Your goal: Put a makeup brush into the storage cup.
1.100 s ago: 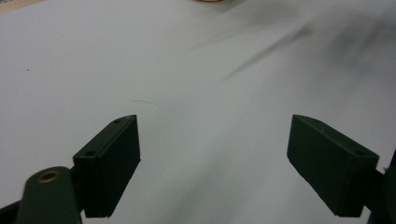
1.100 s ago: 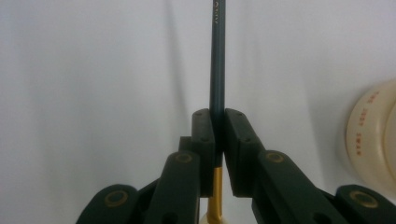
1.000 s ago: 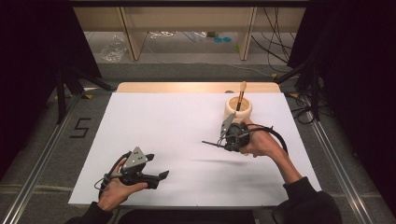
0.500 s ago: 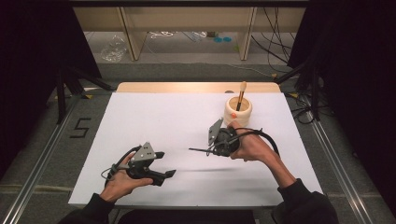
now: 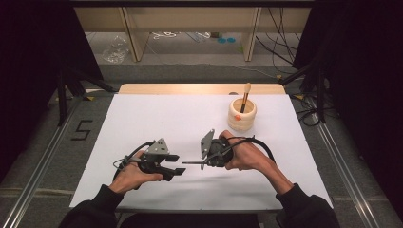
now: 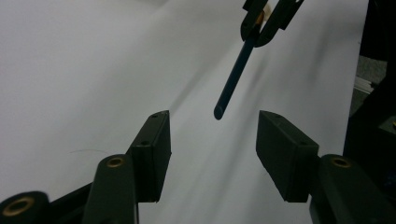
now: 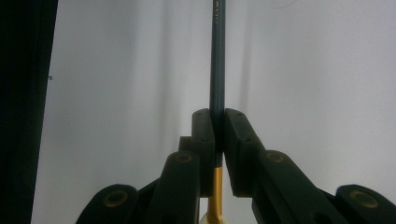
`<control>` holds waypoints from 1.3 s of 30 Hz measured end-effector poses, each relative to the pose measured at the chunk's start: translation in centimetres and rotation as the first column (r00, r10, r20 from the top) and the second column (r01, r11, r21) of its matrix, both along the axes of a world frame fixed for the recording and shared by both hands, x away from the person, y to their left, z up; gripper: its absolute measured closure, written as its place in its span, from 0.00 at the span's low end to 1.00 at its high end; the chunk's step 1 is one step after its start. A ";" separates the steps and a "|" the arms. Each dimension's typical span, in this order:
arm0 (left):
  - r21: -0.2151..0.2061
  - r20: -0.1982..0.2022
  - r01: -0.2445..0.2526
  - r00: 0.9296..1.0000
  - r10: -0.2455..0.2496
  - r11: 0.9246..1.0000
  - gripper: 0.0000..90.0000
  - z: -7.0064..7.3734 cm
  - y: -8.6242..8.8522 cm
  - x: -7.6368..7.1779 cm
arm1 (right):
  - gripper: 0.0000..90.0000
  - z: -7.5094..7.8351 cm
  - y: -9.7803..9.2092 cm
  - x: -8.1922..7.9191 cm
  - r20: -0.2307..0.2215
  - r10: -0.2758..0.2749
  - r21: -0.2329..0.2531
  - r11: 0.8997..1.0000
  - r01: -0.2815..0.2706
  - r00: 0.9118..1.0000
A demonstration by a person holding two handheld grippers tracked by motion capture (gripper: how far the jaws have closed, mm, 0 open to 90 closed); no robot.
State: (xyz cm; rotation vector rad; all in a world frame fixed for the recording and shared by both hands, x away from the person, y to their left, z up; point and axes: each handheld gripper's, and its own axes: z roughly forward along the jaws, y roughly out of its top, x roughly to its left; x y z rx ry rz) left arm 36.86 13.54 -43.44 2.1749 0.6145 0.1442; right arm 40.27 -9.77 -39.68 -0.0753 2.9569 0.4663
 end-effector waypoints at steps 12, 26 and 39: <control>0.065 -0.019 0.065 0.998 -0.063 0.996 0.69 -0.1 -1.6 0.3 | 0.92 -0.5 1.0 0.0 0.032 0.094 -0.020 0.995 -0.093 0.995; 0.122 -0.048 0.136 0.990 -0.131 0.983 0.82 -0.5 -2.4 0.6 | 0.92 -1.0 1.9 -0.6 0.023 0.127 -0.028 0.992 -0.127 0.992; 0.112 -0.099 0.158 0.984 -0.148 0.981 0.88 -1.0 -2.8 0.8 | 0.92 -1.3 2.5 -0.8 0.028 0.144 -0.049 0.989 -0.143 0.989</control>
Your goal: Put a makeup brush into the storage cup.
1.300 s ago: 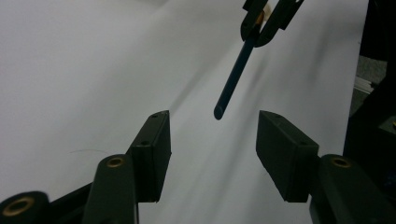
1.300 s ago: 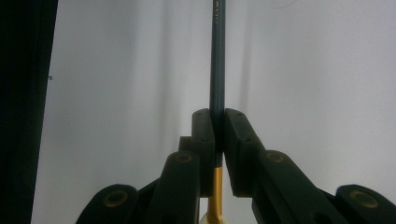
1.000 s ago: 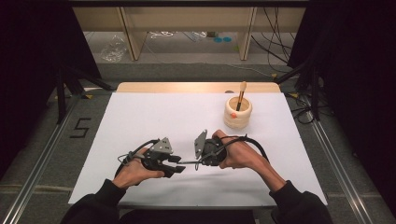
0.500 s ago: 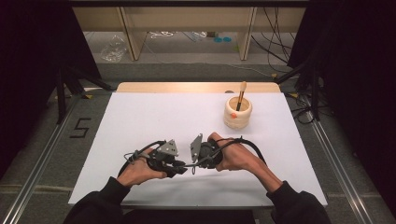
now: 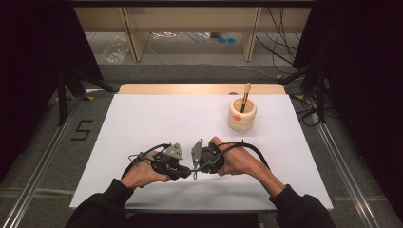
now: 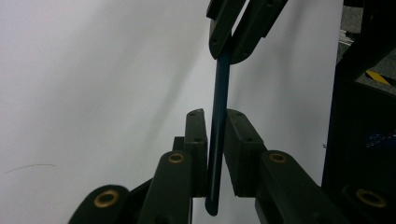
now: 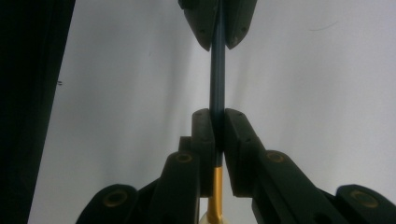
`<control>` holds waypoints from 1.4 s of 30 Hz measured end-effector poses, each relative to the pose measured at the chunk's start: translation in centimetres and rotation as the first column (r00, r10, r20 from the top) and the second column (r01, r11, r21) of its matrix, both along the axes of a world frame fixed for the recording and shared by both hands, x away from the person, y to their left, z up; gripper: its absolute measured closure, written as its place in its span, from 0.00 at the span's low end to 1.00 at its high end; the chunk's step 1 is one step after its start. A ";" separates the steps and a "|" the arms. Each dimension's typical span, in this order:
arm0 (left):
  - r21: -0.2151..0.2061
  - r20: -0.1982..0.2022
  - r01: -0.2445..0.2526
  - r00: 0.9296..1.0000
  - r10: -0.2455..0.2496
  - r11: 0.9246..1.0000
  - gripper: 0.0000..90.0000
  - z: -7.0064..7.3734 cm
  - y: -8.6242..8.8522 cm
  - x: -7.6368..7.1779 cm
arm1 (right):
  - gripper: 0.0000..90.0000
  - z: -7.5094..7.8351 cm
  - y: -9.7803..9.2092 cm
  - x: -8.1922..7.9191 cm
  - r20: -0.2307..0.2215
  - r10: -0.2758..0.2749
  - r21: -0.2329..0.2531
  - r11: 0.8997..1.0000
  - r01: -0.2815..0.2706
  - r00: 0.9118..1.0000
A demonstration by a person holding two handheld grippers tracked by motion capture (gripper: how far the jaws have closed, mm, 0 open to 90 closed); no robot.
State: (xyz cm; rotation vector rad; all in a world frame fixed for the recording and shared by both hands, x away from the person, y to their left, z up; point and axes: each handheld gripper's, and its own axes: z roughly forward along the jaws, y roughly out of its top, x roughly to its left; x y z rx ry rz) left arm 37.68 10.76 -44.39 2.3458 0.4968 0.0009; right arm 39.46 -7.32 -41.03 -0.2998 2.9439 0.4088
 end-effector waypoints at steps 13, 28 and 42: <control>0.007 -0.006 0.026 1.000 -0.026 1.000 0.94 0.0 0.1 0.1 | 0.90 -0.1 0.1 0.0 0.018 0.011 0.006 1.000 -0.011 1.000; -0.093 0.075 -0.117 0.989 0.124 0.989 0.94 1.2 2.1 0.8 | 0.56 3.4 -3.7 -0.5 0.015 -0.356 0.387 0.864 0.323 0.934; -0.284 0.074 -0.264 0.952 0.296 0.922 0.94 2.9 4.0 1.2 | 0.49 1.7 -7.8 0.7 -0.366 -0.530 0.566 0.526 0.635 0.765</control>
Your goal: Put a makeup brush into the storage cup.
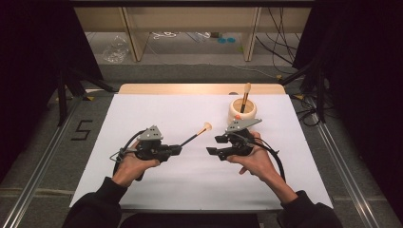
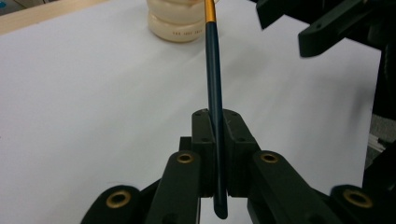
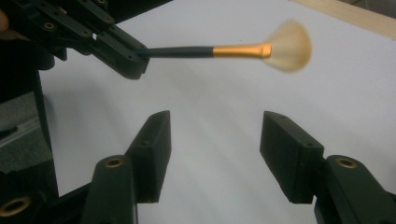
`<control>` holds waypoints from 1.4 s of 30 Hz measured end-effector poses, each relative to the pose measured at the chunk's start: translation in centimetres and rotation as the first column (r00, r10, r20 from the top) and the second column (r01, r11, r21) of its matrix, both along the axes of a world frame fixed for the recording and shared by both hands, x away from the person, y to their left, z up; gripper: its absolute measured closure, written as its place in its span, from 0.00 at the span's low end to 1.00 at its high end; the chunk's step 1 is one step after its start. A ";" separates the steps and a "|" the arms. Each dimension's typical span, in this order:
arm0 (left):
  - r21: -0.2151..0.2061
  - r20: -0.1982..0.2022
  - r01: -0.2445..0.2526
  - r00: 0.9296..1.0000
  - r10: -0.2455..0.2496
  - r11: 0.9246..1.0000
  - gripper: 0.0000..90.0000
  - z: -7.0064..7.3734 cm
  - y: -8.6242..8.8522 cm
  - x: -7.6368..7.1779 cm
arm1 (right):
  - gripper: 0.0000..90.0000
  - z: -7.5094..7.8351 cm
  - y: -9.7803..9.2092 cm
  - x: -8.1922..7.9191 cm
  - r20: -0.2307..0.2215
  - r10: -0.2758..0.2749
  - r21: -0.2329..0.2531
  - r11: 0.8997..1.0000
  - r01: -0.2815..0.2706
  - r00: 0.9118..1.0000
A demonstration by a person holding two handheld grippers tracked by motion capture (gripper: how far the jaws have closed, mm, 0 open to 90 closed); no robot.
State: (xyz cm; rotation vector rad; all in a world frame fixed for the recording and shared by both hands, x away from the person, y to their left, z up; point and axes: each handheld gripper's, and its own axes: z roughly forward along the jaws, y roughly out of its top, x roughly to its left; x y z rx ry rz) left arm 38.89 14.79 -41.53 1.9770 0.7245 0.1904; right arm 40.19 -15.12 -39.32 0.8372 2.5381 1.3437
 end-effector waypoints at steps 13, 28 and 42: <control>-0.087 0.015 -0.013 1.000 0.014 0.996 0.94 0.7 -0.3 -0.5 | 0.46 -1.2 0.8 0.8 -0.081 0.016 0.187 0.982 -0.001 0.997; -0.136 0.007 0.013 1.000 -0.012 0.991 0.94 0.5 -1.1 -1.2 | 0.49 -1.1 1.7 1.1 -0.097 0.027 0.346 0.938 0.008 0.995; -0.149 0.009 0.026 1.000 -0.025 0.989 0.94 0.3 -1.5 -1.4 | 0.62 -1.1 1.8 1.2 -0.119 0.051 0.396 0.918 0.000 0.992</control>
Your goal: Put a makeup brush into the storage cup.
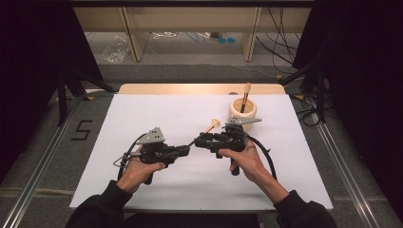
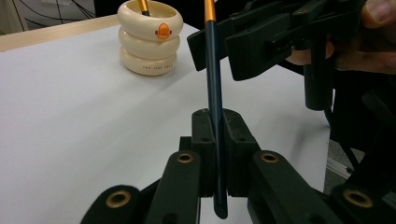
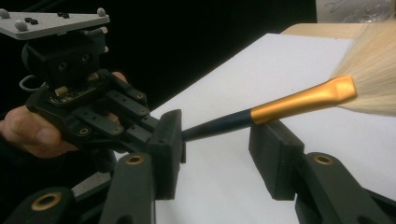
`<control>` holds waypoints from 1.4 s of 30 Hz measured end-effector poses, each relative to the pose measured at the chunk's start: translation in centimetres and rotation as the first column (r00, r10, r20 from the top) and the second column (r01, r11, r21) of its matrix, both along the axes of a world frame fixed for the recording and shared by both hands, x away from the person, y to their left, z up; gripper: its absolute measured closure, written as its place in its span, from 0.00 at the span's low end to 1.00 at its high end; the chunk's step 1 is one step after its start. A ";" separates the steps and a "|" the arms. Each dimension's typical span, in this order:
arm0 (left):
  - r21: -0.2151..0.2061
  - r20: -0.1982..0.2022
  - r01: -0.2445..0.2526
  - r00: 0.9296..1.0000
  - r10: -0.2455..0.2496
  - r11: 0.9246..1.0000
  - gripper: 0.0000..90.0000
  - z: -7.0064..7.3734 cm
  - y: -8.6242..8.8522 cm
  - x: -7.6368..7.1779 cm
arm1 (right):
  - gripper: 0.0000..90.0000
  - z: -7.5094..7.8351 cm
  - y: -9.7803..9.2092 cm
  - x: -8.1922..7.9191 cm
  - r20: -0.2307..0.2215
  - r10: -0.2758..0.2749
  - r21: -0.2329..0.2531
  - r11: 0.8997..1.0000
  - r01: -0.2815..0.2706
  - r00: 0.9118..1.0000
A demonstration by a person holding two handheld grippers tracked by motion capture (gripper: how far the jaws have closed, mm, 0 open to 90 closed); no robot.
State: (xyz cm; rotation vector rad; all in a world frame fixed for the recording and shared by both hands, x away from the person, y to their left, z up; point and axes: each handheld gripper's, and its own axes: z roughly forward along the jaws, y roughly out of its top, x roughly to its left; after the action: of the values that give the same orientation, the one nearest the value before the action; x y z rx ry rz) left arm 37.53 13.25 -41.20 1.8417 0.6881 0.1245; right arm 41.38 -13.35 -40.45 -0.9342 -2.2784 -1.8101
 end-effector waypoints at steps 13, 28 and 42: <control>0.009 -0.006 0.022 1.000 -0.022 1.000 0.94 -0.3 -0.3 -0.1 | 0.75 -0.2 -0.1 0.0 -0.031 0.009 0.050 0.999 -0.007 0.999; 0.021 -0.045 0.046 0.998 -0.045 0.999 0.93 -1.1 -1.3 -0.2 | 0.90 0.1 0.3 -0.4 -0.027 0.052 0.101 0.994 -0.049 0.998; 0.015 -0.052 0.059 0.997 -0.059 0.998 0.93 -1.3 -1.9 -0.4 | 0.92 0.4 1.0 -0.8 0.012 0.079 0.097 0.992 -0.080 0.997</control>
State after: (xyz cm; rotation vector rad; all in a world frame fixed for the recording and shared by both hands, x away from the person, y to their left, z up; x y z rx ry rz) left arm 37.09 11.34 -42.47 1.8844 0.6694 0.0439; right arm 40.54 -12.37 -40.03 -0.8109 -2.1764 -1.8755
